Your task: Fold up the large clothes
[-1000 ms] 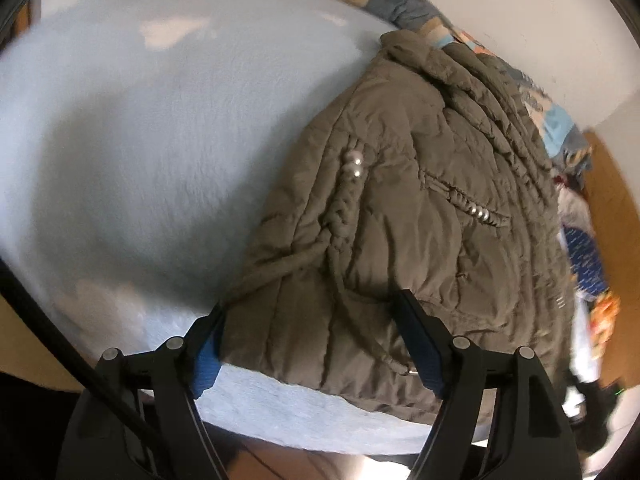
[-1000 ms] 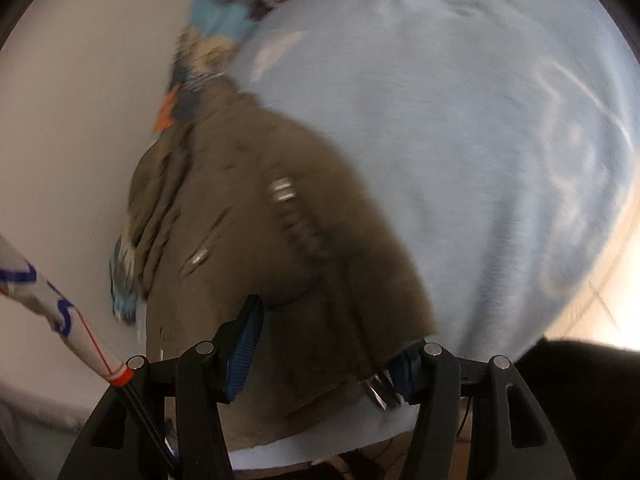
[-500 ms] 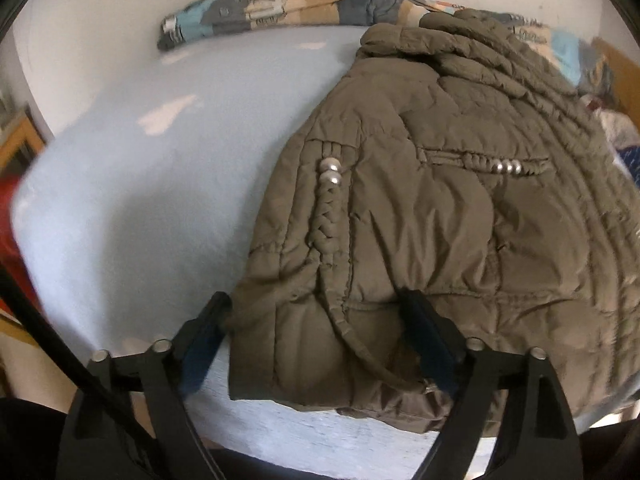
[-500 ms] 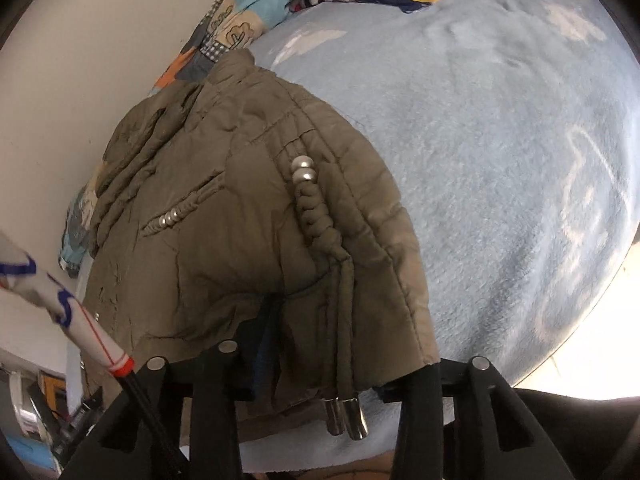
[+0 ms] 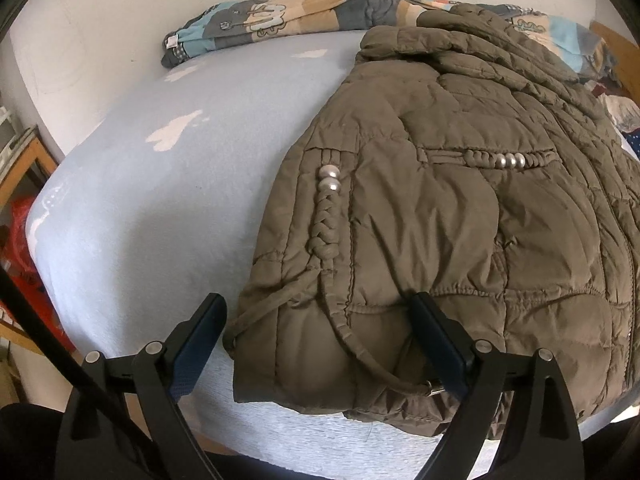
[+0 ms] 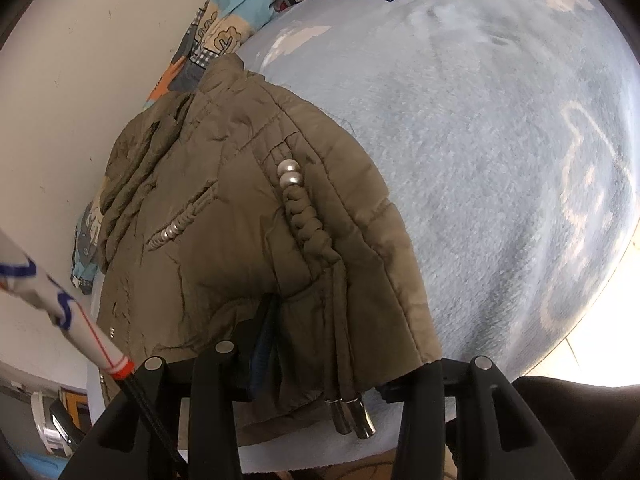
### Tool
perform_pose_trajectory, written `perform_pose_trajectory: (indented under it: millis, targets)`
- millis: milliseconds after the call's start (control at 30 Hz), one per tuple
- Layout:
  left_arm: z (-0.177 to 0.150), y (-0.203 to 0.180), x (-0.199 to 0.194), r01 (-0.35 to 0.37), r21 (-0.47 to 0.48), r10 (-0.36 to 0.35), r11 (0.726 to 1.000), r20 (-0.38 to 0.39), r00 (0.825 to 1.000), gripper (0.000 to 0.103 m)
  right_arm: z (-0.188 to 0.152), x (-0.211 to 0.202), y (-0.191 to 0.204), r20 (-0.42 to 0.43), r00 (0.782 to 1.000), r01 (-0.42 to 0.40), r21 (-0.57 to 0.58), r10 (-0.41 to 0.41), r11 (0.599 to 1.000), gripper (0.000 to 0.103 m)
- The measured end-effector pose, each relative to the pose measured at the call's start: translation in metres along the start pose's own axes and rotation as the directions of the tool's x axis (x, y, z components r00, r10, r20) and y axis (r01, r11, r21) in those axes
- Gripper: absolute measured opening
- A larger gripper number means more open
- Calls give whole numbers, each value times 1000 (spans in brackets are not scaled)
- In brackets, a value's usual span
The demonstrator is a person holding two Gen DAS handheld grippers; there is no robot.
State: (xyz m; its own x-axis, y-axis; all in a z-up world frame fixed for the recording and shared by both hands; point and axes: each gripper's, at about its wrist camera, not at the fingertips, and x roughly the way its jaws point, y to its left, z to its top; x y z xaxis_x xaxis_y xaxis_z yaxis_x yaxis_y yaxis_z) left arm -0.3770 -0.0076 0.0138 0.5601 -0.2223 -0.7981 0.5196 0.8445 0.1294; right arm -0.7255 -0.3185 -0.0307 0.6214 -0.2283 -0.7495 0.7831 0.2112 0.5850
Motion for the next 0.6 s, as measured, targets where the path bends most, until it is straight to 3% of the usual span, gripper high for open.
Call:
perform_pose_trajectory:
  millis: [300, 467, 600]
  targets:
    - [0, -7, -5, -18, 33, 17, 999, 20, 1000, 90, 6, 3, 3, -18, 1000, 4, 21, -4, 1000, 45]
    - [-2, -16, -12, -24, 83, 20, 996, 48, 999, 80, 4, -7, 8, 40, 999, -20, -8, 21, 1000, 23]
    - [-2, -16, -15, -23, 92, 18, 995, 53, 998, 76, 2, -12, 9, 59, 997, -37, -19, 38, 999, 20]
